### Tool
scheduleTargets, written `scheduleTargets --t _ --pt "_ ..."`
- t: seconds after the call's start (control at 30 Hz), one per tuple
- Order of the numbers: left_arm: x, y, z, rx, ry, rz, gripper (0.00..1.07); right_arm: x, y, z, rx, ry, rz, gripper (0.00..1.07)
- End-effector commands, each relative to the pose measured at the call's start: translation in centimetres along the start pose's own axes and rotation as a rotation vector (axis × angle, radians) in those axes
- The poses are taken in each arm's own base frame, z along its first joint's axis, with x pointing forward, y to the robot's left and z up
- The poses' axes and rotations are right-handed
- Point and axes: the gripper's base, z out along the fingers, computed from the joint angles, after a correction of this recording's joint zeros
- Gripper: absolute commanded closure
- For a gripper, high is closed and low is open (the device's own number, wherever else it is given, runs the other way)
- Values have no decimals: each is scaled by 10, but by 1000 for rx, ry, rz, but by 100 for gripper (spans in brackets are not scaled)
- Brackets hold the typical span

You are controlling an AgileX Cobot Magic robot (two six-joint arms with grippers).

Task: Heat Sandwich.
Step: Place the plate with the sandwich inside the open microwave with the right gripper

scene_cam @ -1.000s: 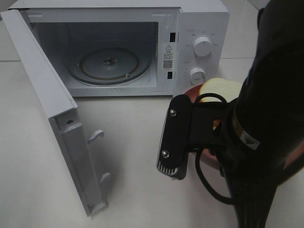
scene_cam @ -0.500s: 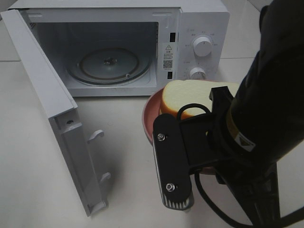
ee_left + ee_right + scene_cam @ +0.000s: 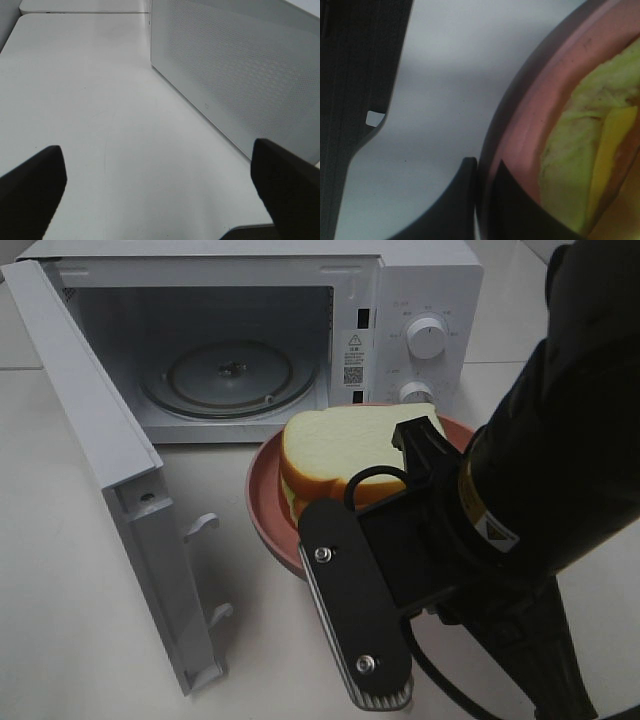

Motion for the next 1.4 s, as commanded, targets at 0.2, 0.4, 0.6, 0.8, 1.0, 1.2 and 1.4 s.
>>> scheduleTargets --t 0.2,0.4,0.6,0.8,1.0,1.2,1.4 --pt "0 0 0 -4 -6 -5 11 3 -9 0 55 -41 -60 105" --pt "0 0 0 -4 -6 -5 11 15 -20 5 55 -51 -115 105" --pt "0 0 0 -4 -6 -5 11 25 -31 9 89 -75 -213 105" --pt "0 0 0 -4 -6 -5 11 28 -36 11 99 -125 -301 105" --pt "0 0 0 -4 -6 -5 11 32 -41 13 116 -157 -357 105" --pt "0 0 0 -4 -6 -5 11 34 -43 13 129 -155 -400 105" --pt "0 0 0 -4 -6 -5 11 32 -44 17 123 -159 -411 105"
